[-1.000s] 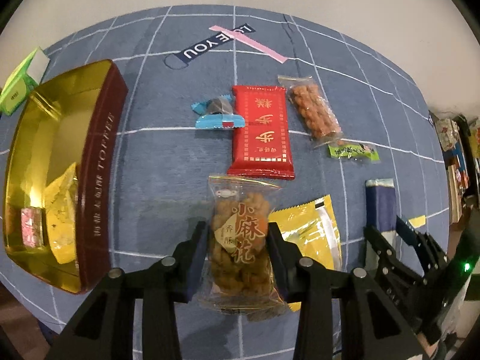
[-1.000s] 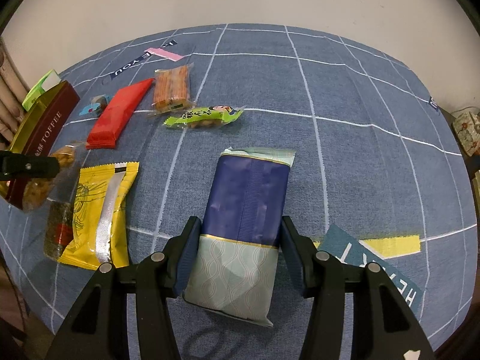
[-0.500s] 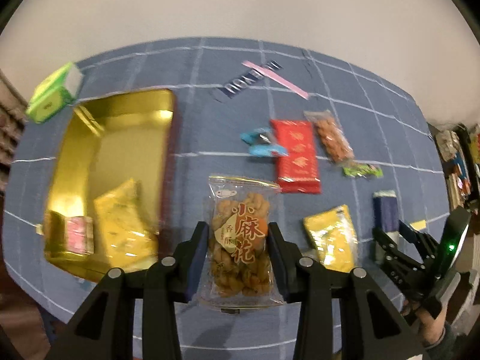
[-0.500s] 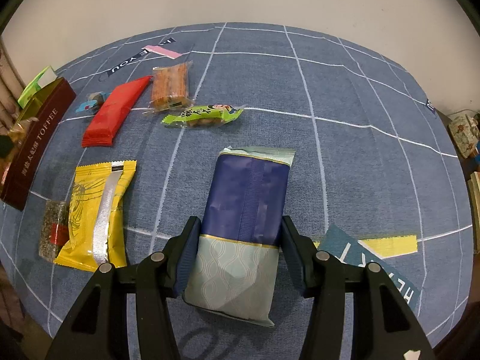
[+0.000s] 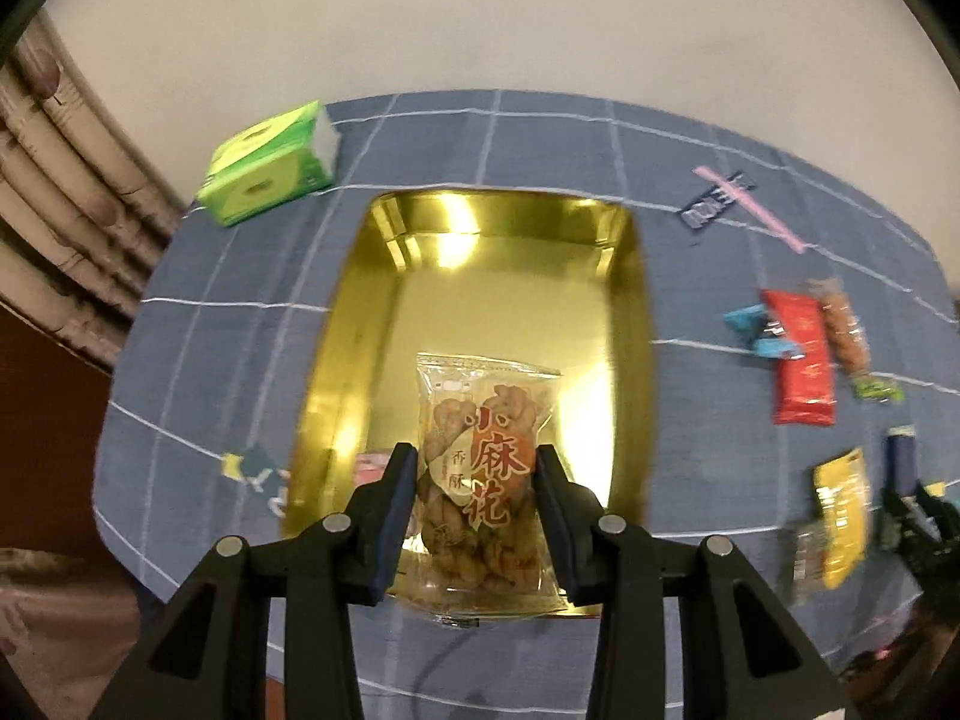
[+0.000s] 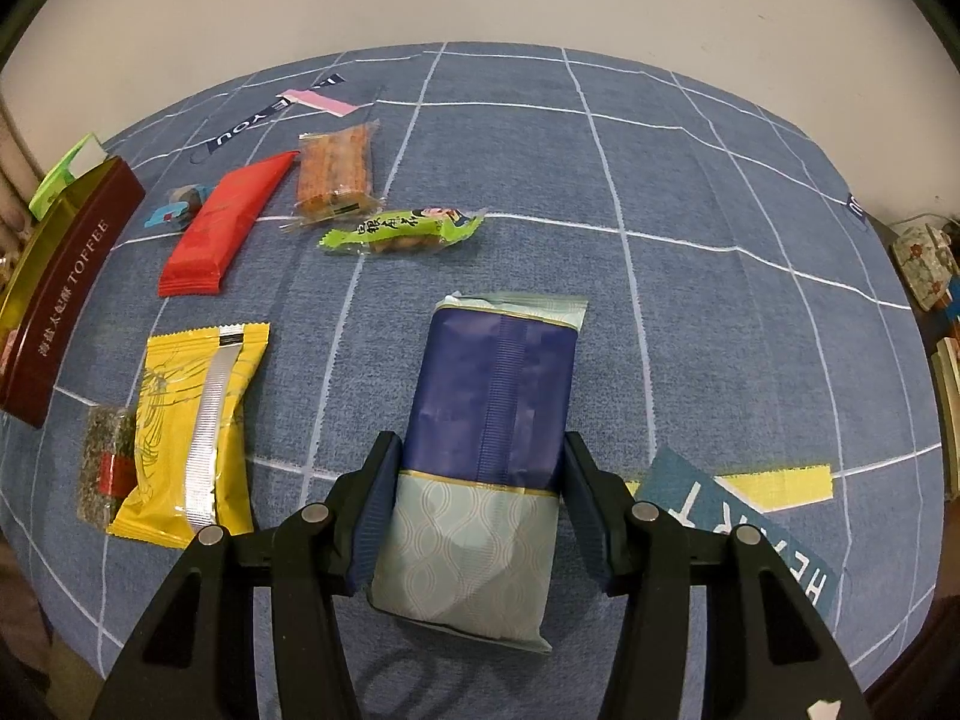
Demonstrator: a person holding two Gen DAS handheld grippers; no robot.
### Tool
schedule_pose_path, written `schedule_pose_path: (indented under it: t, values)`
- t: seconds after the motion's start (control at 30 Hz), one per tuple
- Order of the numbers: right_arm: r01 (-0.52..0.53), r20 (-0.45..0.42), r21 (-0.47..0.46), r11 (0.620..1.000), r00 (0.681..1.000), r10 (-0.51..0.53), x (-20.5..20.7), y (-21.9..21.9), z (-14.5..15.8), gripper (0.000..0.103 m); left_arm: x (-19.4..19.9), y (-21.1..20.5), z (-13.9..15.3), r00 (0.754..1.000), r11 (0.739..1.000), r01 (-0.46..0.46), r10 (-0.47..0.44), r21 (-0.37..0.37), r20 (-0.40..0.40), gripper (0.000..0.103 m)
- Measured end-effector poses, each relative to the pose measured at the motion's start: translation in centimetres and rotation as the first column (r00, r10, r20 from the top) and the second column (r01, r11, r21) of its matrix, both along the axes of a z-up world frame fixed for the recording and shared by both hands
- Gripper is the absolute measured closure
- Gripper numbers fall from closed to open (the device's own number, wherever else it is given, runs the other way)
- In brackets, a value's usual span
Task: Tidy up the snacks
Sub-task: 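Carry the twisted-snack bag over the gold tin with the left tool, then lower the twisted-snack bag into the tin and open the left tool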
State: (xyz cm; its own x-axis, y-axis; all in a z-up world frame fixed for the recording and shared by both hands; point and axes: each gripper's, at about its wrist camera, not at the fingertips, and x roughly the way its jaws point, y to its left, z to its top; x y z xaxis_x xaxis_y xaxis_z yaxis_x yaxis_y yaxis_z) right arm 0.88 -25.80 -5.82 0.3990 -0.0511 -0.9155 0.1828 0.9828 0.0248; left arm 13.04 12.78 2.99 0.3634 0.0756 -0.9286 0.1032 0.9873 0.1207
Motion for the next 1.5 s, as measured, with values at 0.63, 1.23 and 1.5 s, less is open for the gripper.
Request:
schedule_pose_path:
  t: [0.63, 1.23, 1.5]
  values:
    - [0.029, -0.02, 0.0, 1.0, 0.999, -0.029, 0.2, 0.1, 0.0, 0.054, 1.2, 4.4, -4.0, 0.999, 0.998, -0.008, 0.01, 0.054, -0.043, 0.063]
    - [0.04, -0.039, 0.004, 0.999, 0.998, -0.04, 0.4, 0.1, 0.0, 0.054, 1.1, 5.8, -4.1, 1.0, 0.999, -0.001, 0.002, 0.05, -0.018, 0.062]
    - [0.044, -0.061, 0.008, 0.999, 0.997, -0.043, 0.6, 0.0, 0.0, 0.054, 0.3, 6.1, -3.3, 1.0, 1.0, -0.012, 0.012, 0.011, 0.009, 0.06]
